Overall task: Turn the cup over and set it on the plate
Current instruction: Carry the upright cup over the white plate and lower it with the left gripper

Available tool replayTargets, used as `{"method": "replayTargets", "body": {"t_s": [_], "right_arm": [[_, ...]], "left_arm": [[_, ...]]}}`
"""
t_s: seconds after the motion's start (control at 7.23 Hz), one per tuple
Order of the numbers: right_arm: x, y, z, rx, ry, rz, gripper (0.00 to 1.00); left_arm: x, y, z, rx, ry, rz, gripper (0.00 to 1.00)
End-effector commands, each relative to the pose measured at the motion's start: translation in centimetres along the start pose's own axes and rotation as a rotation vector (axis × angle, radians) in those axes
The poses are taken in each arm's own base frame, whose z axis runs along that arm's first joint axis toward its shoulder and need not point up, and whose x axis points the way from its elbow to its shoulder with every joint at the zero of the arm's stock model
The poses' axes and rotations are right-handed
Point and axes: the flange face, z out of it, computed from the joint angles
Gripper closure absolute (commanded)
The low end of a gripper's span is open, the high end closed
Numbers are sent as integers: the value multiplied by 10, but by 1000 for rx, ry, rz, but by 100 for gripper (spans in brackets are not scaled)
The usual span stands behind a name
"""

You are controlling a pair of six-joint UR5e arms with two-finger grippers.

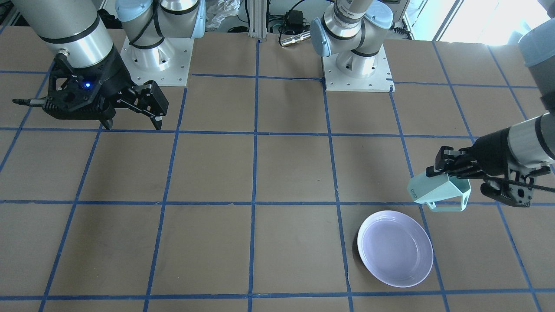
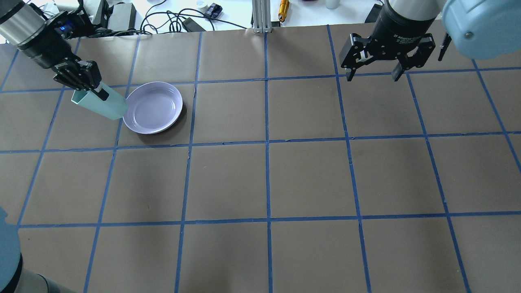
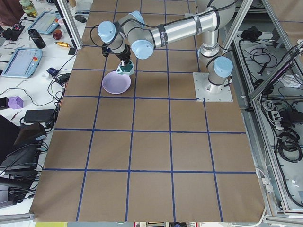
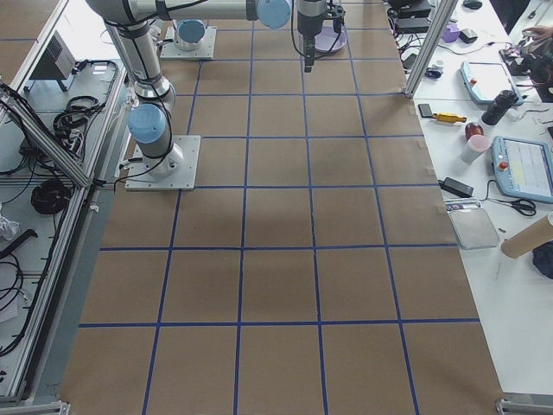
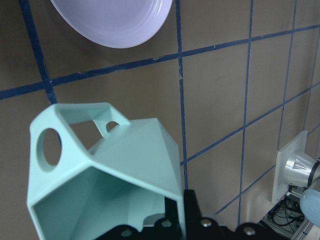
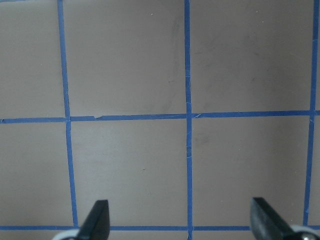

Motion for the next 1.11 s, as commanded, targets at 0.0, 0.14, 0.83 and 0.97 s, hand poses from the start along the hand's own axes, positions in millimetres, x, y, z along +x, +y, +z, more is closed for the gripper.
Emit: {"method": "replayTargets", "body": {"t_s": [0.0, 0.14, 0.83, 0.97], "right_arm": [[0, 0, 0, 0, 0, 1, 0], [0, 0, 0, 0, 0, 1, 0], [0, 0, 0, 0, 2, 1, 0], [0, 0, 0, 0, 0, 0, 0]], "left_arm": [[35, -38, 36, 30, -176, 45, 100], [39, -49, 50, 46, -245, 77, 100], [41, -89, 126, -69, -337, 288, 100], [48, -90, 133, -97, -369, 301, 100]]}}
